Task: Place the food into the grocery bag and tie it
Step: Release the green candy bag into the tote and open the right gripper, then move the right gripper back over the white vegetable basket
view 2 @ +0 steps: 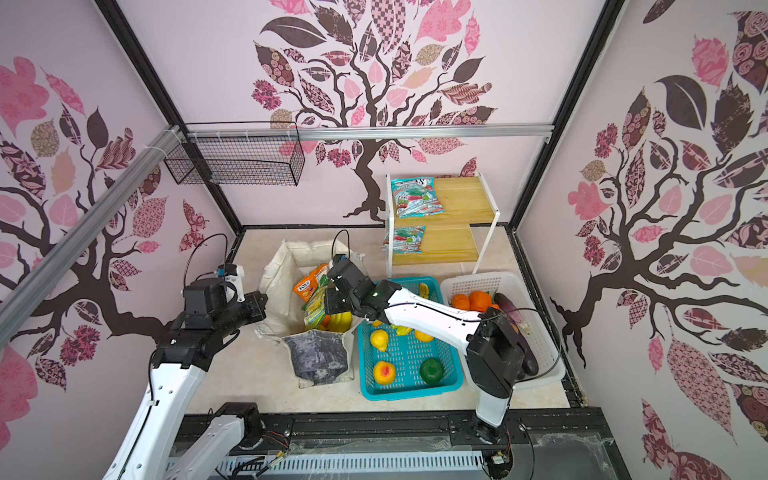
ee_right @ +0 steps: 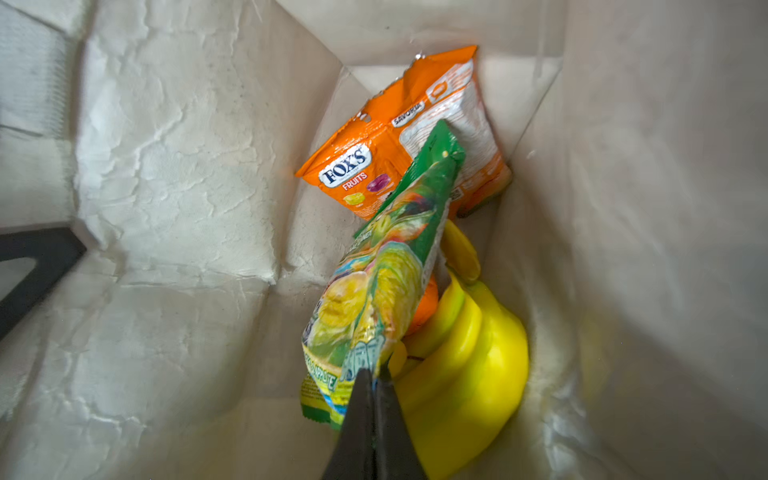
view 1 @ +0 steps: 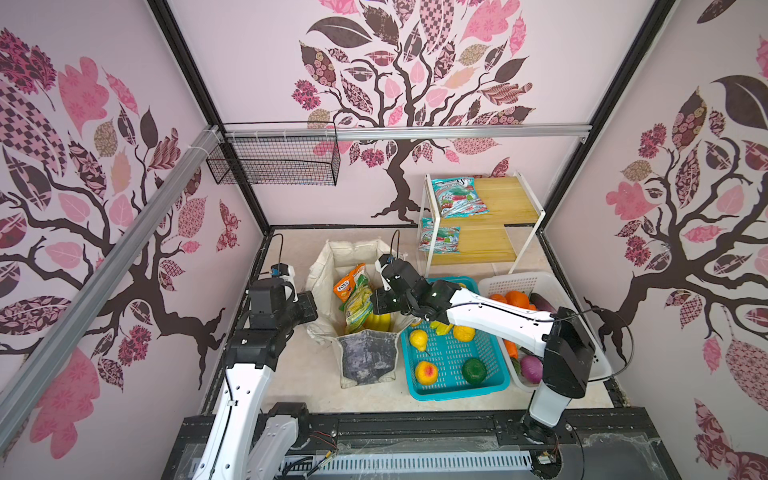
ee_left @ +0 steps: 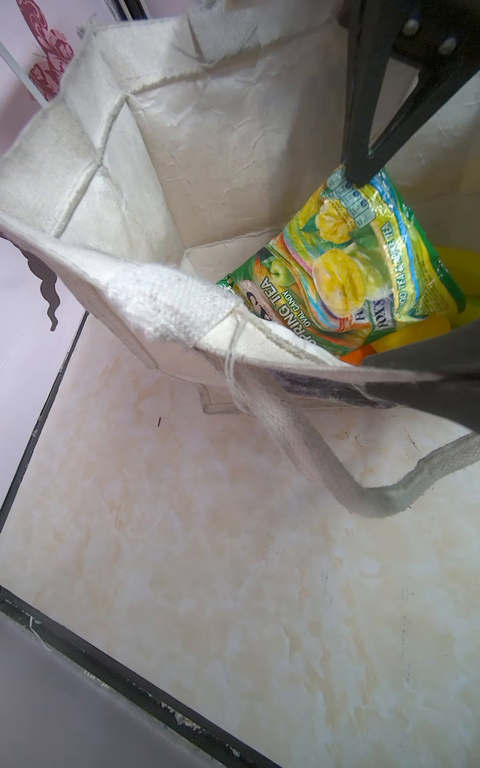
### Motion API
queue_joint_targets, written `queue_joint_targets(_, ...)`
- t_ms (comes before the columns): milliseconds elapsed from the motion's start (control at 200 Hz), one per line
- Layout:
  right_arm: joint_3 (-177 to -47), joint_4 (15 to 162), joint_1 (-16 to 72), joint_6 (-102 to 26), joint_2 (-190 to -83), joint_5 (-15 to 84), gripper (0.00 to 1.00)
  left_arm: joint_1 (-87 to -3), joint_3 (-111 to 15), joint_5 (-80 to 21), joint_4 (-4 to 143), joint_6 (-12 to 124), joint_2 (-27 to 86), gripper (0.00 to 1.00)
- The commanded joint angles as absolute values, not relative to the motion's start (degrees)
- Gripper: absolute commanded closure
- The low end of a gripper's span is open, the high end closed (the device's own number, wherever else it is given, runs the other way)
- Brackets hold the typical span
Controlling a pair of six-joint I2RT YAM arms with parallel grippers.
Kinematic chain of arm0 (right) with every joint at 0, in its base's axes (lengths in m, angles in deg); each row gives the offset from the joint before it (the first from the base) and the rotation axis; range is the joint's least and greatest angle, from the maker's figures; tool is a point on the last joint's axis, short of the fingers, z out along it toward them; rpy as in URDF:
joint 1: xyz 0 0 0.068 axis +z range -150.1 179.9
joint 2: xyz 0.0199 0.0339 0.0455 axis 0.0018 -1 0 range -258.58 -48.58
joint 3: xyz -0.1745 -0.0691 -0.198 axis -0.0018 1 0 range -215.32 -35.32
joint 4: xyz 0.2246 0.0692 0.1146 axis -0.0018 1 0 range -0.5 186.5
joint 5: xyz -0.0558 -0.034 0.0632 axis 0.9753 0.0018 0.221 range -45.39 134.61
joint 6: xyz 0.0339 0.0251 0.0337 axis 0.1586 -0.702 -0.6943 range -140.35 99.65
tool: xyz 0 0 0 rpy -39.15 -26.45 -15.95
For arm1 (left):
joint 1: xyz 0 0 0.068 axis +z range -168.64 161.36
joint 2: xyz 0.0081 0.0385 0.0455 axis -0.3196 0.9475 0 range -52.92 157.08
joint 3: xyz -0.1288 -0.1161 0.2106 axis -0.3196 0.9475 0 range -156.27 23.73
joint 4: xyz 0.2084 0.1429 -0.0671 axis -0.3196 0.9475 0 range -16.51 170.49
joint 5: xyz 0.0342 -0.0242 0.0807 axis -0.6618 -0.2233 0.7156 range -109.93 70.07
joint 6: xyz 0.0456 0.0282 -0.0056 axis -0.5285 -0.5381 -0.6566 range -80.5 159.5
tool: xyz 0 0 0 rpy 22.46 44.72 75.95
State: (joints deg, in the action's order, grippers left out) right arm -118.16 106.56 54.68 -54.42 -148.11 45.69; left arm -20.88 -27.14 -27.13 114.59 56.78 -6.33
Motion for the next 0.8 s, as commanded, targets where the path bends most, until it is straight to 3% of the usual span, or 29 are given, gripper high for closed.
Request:
queue_joint_targets(0, -117.8, 110.6, 54.7, -53.0, -142.3, 50.7, 0.92, -20.7, -25.8, -27.7, 112.9, 55.9, -6.3, 1.00)
queue_joint_targets(400, -115.0, 112.7, 54.8, -50.0, -136.4, 52.8, 0.40, -20.7, -25.8, -27.6, 112.9, 55.9, -5.9, 1.00)
queue_joint_targets(520, -113.3, 112.7, 54.8, -50.2, -132.8, 55.3, 0.29, -20.7, -25.7, -27.6, 113.0, 55.9, -5.8, 1.00)
queue_joint_targets(545, -112.9, 112.6, 54.7, -50.2, -131.9, 55.9, 0.16, -20.7, -25.8, -27.6, 113.0, 55.9, -5.8, 1.00)
queue_joint_targets(590, -111.9, 112.4, 54.7, -50.2, -129.9, 57.2, 0.01, -20.8, -25.8, -27.6, 112.9, 55.9, -5.8, 1.00)
queue_joint_targets(795, -106.4, 111.8, 54.8, -51.0, -119.8, 66.0, 0.00, -20.7, -25.8, -27.6, 113.0, 55.9, -5.6, 1.00)
